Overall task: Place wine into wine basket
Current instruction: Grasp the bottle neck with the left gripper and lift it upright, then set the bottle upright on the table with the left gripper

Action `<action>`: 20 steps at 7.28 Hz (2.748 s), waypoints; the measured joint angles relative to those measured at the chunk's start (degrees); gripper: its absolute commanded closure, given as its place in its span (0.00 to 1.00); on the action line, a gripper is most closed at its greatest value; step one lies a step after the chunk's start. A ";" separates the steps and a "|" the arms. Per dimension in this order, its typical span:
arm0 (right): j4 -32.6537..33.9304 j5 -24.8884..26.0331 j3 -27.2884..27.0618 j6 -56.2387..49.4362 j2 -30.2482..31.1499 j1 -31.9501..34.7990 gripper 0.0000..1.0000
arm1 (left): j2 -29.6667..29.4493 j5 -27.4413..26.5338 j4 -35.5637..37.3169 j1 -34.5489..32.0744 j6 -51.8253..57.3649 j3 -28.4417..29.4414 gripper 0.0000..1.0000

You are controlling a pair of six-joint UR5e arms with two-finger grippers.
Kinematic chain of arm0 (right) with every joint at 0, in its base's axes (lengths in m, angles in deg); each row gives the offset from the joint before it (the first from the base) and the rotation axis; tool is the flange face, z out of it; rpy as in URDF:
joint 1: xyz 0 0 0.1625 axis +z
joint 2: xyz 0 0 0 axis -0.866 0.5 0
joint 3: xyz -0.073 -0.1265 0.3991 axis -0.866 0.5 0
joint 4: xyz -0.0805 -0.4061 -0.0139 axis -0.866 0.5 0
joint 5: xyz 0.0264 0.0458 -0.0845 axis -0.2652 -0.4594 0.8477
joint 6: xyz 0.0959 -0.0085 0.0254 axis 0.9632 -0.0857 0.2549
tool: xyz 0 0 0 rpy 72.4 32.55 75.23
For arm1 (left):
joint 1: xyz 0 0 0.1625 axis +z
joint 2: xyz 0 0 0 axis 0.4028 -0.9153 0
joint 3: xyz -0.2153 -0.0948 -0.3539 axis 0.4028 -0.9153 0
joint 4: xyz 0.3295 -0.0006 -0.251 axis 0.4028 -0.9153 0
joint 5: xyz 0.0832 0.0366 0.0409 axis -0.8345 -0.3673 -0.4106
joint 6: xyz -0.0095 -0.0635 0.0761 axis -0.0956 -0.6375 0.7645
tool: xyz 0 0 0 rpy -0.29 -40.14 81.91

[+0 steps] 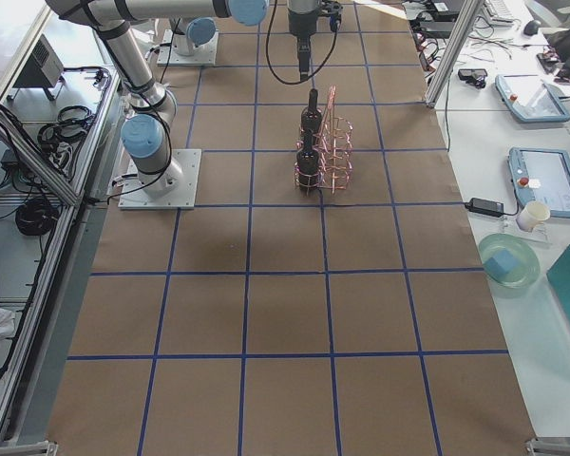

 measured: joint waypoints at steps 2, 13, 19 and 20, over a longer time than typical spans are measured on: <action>0.04 -0.21 0.14 -1.33 0.23 0.16 0.00 | 10.22 -0.02 -2.62 -0.43 -4.47 -9.79 1.00; -0.30 1.78 0.31 -4.23 0.28 0.68 0.00 | 19.55 -1.57 -0.10 -39.64 -63.92 -21.13 1.00; -0.48 1.21 0.25 -4.10 0.28 0.68 0.00 | 15.87 -4.40 1.35 -43.70 -67.58 -20.87 0.76; -0.62 1.15 0.23 -4.07 0.32 0.68 0.00 | 15.87 -4.20 1.36 -43.73 -67.57 -20.76 0.76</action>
